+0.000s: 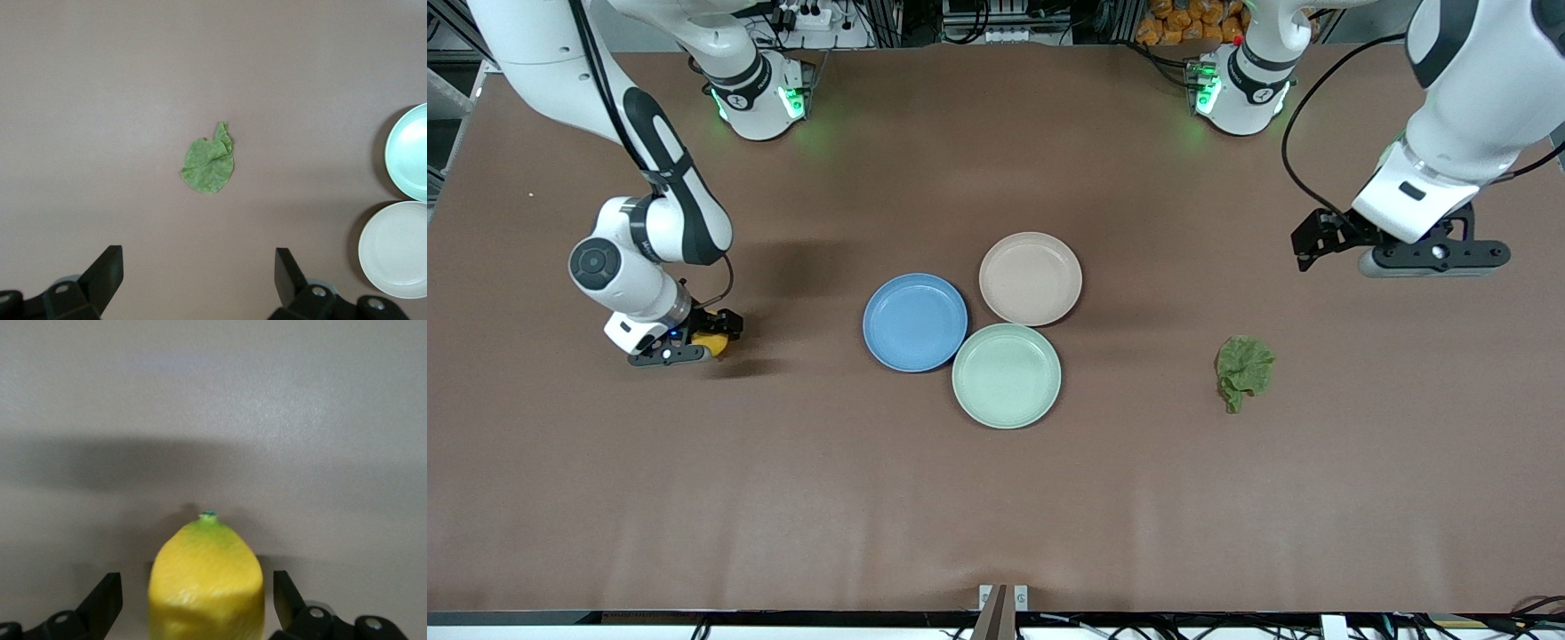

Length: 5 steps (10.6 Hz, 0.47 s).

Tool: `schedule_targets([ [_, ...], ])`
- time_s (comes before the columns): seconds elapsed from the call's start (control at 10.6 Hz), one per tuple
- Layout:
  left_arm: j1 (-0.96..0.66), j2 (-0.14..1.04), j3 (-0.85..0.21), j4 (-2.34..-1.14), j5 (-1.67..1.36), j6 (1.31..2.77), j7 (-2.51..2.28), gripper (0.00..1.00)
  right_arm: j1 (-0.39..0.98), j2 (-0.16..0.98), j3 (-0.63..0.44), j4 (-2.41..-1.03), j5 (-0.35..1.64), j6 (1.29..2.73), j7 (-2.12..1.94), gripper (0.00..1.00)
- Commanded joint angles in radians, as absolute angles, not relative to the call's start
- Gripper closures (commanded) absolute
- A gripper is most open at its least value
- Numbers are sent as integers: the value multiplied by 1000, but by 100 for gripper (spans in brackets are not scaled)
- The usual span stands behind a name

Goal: Pick lemon and lettuce from blue and beige plates
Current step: 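Lower the lemon onto the table and open the right gripper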

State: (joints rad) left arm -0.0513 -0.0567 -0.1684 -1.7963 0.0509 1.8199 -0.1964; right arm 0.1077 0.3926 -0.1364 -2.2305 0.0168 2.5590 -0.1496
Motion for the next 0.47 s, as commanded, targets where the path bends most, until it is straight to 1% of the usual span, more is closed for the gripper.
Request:
schedule_targets([
  [0.0, -46, -41, -175, -1744, 21, 1770, -169, 0, 87, 348, -121, -2117, 18, 2342, -150, 0],
  [0.19, -52, -20, -173, -1669, 6, 1696, -170, 0, 86, 331, -123, -1995, 20, 2144, -146, 0],
  [0.38, -86, 23, -163, -1603, 20, 1677, -172, 0, 84, 315, -130, -1906, 18, 2019, -144, 0],
])
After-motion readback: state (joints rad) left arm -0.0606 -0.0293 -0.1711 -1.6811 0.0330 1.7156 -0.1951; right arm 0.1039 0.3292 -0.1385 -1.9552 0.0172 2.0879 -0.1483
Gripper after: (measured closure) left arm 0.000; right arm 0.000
